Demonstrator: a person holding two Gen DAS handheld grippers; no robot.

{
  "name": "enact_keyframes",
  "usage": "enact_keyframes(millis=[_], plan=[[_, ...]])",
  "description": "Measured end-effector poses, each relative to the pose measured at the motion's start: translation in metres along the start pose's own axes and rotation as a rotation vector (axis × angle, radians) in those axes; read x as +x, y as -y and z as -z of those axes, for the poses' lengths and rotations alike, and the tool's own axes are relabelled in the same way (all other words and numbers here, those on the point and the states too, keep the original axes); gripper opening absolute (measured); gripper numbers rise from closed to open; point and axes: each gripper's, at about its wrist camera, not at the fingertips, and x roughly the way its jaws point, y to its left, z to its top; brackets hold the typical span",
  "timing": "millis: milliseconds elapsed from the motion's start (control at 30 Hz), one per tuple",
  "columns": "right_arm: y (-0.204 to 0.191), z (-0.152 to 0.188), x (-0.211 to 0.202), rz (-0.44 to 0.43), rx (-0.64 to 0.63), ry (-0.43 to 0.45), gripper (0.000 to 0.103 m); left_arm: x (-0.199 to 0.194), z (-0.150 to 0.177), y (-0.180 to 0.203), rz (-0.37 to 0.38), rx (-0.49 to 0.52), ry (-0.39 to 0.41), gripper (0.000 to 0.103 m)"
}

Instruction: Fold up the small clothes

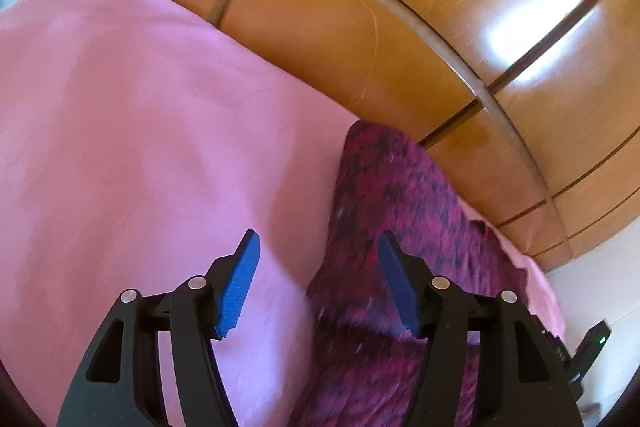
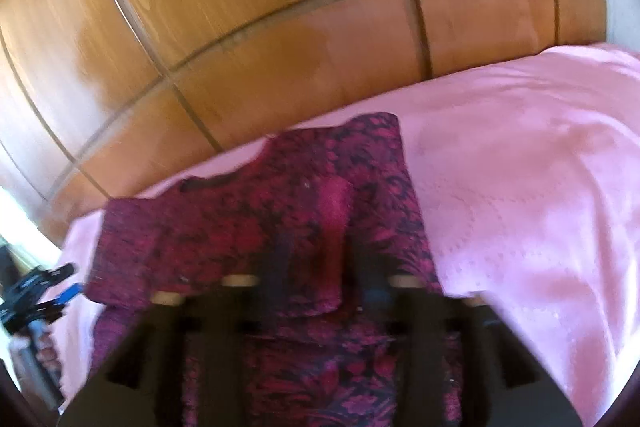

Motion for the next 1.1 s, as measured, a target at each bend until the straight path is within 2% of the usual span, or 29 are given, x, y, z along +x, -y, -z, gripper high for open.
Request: enact_keyframes(millis=[167,200,233,267,300,333,400,467,533,600,700,767,900,967,1000,1100], plan=[[-0.008,-0.009,0.017,-0.018,-0.011,-0.042,0.051,0.033,-0.032,0.000,0.013,-0.052,-0.050,0.060],[-0.010,-0.009,0.024,-0.004,-0.022,-0.057,0.047,0.041,-0.035,0.001,0.016,-0.048,-0.069,0.060],[-0.010,-0.009,0.029,0.005,-0.029,-0.070,0.037,0.046,-0.037,0.002,0.003,-0.045,-0.076,0.060],[-0.011,-0.008,0.036,0.020,-0.040,-0.088,0.029,0.051,-0.039,0.005,-0.040,-0.039,-0.069,0.060],[-0.013,-0.007,0.038,0.040,-0.060,-0.089,0.014,0.055,-0.041,0.010,-0.063,-0.023,-0.061,0.059],[-0.017,-0.008,0.036,0.069,-0.091,-0.075,0.008,0.055,-0.040,0.020,-0.108,0.022,-0.034,0.056],[-0.027,-0.011,0.018,0.085,-0.149,-0.008,0.008,0.056,-0.036,0.035,-0.193,0.107,0.003,0.056],[-0.033,-0.012,0.001,0.138,-0.193,0.059,0.008,0.067,-0.023,0.050,-0.276,0.199,-0.005,0.056],[-0.028,-0.012,0.011,0.183,-0.200,0.020,0.008,0.081,-0.005,0.055,-0.363,0.247,-0.007,0.057],[-0.016,-0.002,0.038,0.213,-0.178,-0.064,0.009,0.080,0.005,0.056,-0.396,0.278,0.031,0.057],[-0.011,-0.003,0.034,0.160,-0.151,-0.042,0.016,0.063,0.003,0.055,-0.416,0.244,0.073,0.056],[-0.006,-0.006,0.025,0.144,-0.126,-0.029,0.026,0.046,0.005,0.063,-0.438,0.282,0.139,0.056],[-0.016,-0.012,-0.008,0.147,-0.145,0.070,0.031,0.008,0.016,0.086,-0.323,0.380,0.274,0.056],[-0.029,-0.015,-0.021,0.098,-0.154,0.095,0.043,0.007,0.021,0.098,-0.238,0.431,0.254,0.056],[-0.034,-0.015,-0.024,0.077,-0.166,0.090,0.053,0.013,0.023,0.105,-0.206,0.457,0.229,0.056],[-0.060,-0.010,-0.010,0.055,-0.227,0.043,0.053,0.038,0.025,0.111,-0.173,0.463,0.127,0.056]])
